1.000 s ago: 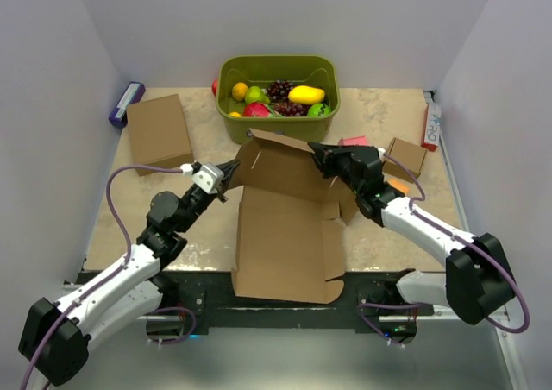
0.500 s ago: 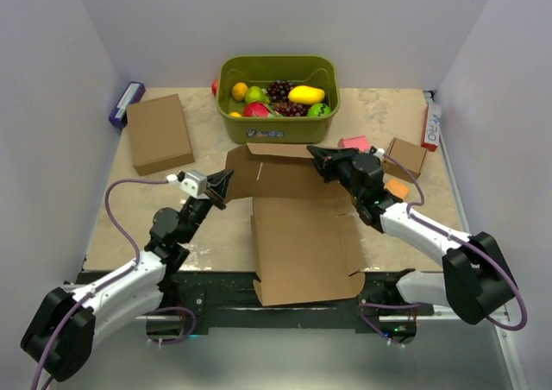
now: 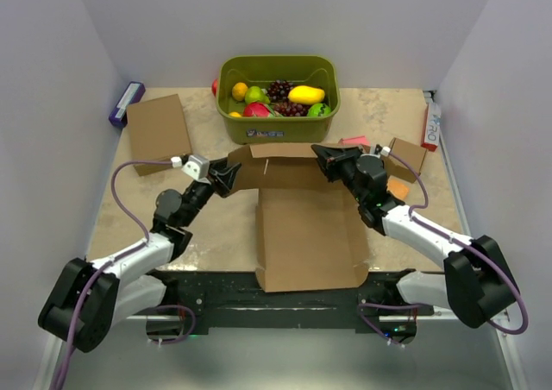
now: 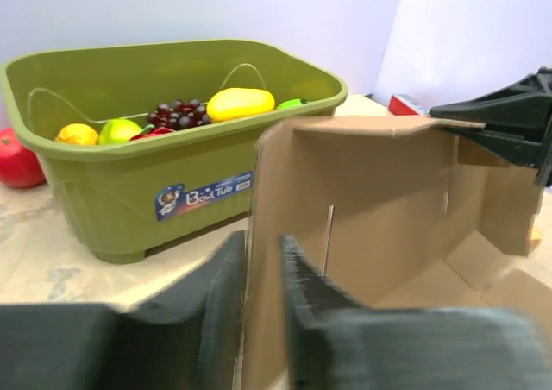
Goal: Fold the paper box
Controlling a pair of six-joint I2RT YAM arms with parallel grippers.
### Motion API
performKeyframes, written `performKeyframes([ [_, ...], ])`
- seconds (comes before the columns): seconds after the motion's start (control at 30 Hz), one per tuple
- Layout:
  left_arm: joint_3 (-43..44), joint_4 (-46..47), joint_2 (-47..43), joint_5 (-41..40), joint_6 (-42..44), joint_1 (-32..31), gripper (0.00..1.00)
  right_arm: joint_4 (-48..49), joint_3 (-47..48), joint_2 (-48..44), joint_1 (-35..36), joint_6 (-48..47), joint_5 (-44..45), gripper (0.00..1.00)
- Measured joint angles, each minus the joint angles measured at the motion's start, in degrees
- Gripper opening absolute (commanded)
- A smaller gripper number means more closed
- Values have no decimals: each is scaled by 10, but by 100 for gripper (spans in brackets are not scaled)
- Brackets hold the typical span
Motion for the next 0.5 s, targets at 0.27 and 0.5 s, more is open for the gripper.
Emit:
performKeyframes([
  [0.27,65,-131,-92,-12,-1,3,73,11,0,0,1,-31,12,10],
  [0.5,190,-286,-137,-39,-14,-2,73,31,-12,1,1,-40,15,10],
])
